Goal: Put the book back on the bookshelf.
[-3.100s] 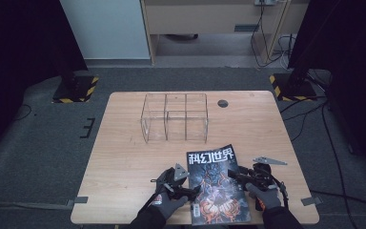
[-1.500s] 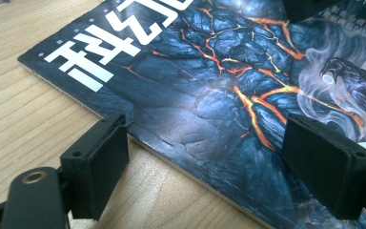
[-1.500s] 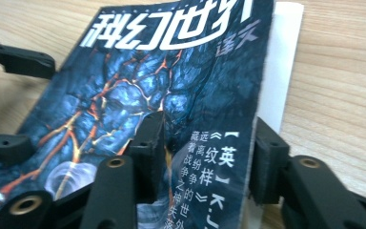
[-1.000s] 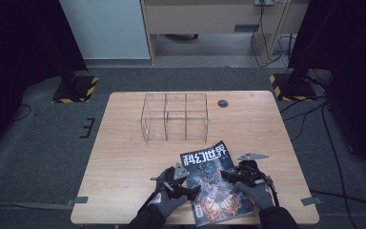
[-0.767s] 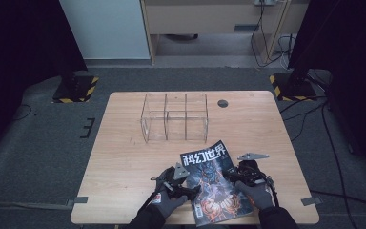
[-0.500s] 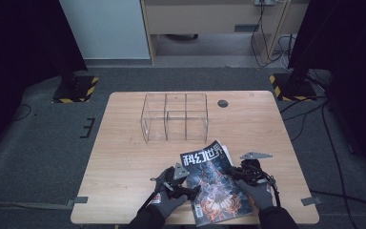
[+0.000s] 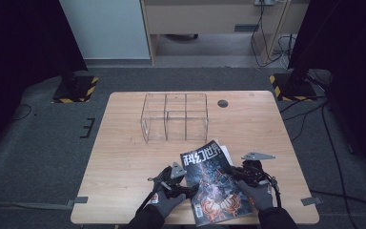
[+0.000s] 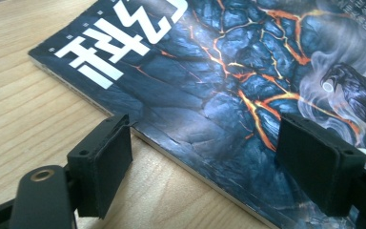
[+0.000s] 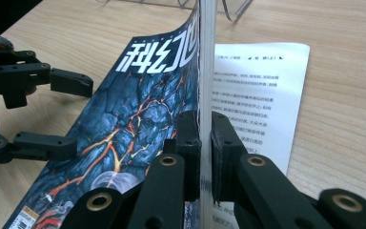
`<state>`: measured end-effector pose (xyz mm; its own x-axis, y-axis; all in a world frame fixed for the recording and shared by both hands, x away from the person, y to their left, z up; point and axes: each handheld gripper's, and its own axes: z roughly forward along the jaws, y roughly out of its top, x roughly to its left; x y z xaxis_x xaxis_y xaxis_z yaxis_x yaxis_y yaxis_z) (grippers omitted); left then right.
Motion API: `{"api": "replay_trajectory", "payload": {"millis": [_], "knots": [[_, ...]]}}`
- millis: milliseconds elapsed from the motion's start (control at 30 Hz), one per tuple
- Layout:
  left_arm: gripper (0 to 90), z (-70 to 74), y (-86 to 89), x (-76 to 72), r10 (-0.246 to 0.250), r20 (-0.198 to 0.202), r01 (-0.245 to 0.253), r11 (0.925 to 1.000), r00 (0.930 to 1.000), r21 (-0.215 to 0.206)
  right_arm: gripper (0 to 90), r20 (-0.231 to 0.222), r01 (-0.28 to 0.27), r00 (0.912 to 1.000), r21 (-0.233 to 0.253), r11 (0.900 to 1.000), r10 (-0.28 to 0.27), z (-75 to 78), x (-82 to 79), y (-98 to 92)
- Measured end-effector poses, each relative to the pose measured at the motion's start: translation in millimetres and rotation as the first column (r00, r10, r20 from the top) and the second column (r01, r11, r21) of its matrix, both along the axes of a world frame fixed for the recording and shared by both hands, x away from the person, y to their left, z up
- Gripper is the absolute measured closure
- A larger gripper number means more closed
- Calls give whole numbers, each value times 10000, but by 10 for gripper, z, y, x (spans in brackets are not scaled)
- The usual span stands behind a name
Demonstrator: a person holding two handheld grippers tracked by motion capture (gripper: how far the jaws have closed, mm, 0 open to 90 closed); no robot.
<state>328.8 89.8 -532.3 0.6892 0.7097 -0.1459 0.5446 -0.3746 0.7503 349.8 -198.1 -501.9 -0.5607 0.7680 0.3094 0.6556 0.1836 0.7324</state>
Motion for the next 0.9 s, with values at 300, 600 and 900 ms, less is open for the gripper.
{"api": "replay_trajectory", "payload": {"millis": [300, 600, 900], "knots": [[187, 39, 56, 13, 338, 41, -336, 9987, 9994, -379, 848, 549, -231, 9983, 300, 9993, 214, 91, -69, 16], [179, 74, 109, 25, 608, 9, -605, 9947, 9982, -830, 848, 1059, -402, 9938, 672, 9969, 329, 190, -157, 27], [175, 98, 121, 23, 594, 30, -586, 9915, 9982, -1164, 849, 1587, -534, 9867, 1086, 9927, 357, 308, -261, 12]]}}
